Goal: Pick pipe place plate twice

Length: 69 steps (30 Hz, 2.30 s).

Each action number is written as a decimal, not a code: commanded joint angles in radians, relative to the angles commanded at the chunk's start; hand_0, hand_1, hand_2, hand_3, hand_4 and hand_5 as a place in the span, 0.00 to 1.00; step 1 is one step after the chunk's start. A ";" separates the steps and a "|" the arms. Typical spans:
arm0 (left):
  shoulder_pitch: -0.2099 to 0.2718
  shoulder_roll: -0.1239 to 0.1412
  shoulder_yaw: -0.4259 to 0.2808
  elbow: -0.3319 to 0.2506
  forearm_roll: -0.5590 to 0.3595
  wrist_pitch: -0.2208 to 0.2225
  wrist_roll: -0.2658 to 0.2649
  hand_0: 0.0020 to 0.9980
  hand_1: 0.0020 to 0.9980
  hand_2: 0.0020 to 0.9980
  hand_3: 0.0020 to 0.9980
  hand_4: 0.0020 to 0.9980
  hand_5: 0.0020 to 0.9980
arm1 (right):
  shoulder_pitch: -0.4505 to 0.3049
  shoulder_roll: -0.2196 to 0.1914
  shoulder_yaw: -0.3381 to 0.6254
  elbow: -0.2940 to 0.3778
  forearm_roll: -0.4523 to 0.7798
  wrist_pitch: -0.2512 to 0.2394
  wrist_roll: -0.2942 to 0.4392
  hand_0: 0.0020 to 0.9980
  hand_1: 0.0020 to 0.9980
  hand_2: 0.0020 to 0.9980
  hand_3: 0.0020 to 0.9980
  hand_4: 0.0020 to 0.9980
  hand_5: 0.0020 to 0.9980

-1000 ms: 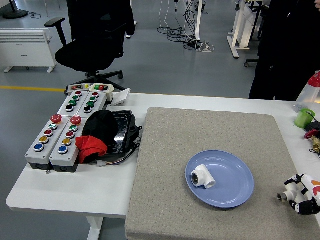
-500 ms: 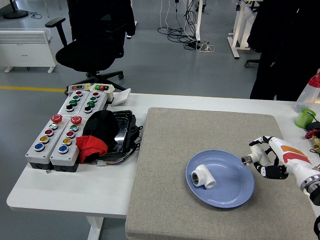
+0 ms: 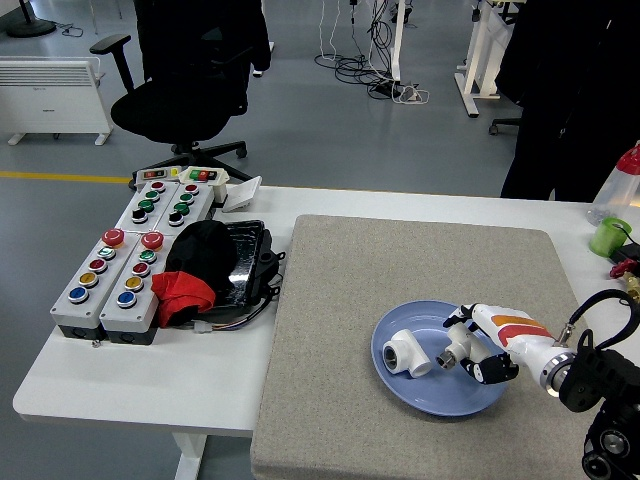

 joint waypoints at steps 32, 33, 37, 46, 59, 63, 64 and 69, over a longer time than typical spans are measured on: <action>0.024 -0.006 0.002 0.000 0.004 -0.004 -0.001 0.65 0.63 0.64 0.55 0.38 1.00 | -0.229 0.016 0.503 -0.008 0.521 -0.230 0.409 0.90 0.88 1.00 0.90 0.55 0.25; 0.024 -0.006 0.003 0.000 0.004 -0.004 -0.002 0.65 0.63 0.64 0.55 0.38 1.00 | -0.235 0.014 0.520 -0.009 0.557 -0.226 0.412 0.90 0.88 1.00 0.90 0.55 0.25; 0.027 -0.005 0.005 0.001 0.007 -0.007 -0.004 0.65 0.63 0.64 0.55 0.38 1.00 | -0.261 -0.014 0.575 -0.008 0.720 -0.205 0.393 0.88 0.86 0.96 0.89 0.56 0.29; 0.032 -0.004 0.015 0.004 -0.010 -0.005 -0.010 0.65 0.63 0.64 0.55 0.38 1.00 | -0.348 -0.007 0.694 -0.005 1.110 -0.215 0.404 0.86 0.84 0.90 0.82 0.54 0.42; 0.027 -0.001 0.037 0.010 -0.048 0.011 -0.023 0.65 0.63 0.64 0.55 0.38 1.00 | -0.461 0.055 0.773 -0.001 1.383 -0.191 0.392 0.84 0.80 0.87 0.79 0.53 0.51; 0.025 -0.001 0.038 0.011 -0.050 0.012 -0.025 0.65 0.63 0.64 0.55 0.38 1.00 | -0.473 0.065 0.762 -0.006 1.368 -0.183 0.383 0.84 0.80 0.87 0.79 0.53 0.51; 0.025 -0.001 0.038 0.011 -0.050 0.012 -0.025 0.65 0.63 0.64 0.55 0.38 1.00 | -0.475 0.068 0.761 -0.008 1.365 -0.183 0.383 0.84 0.80 0.87 0.80 0.52 0.52; 0.027 -0.002 0.038 0.011 -0.050 0.011 -0.026 0.65 0.63 0.64 0.55 0.38 1.00 | -0.480 0.079 0.762 -0.013 1.347 -0.189 0.384 0.84 0.80 0.87 0.80 0.52 0.52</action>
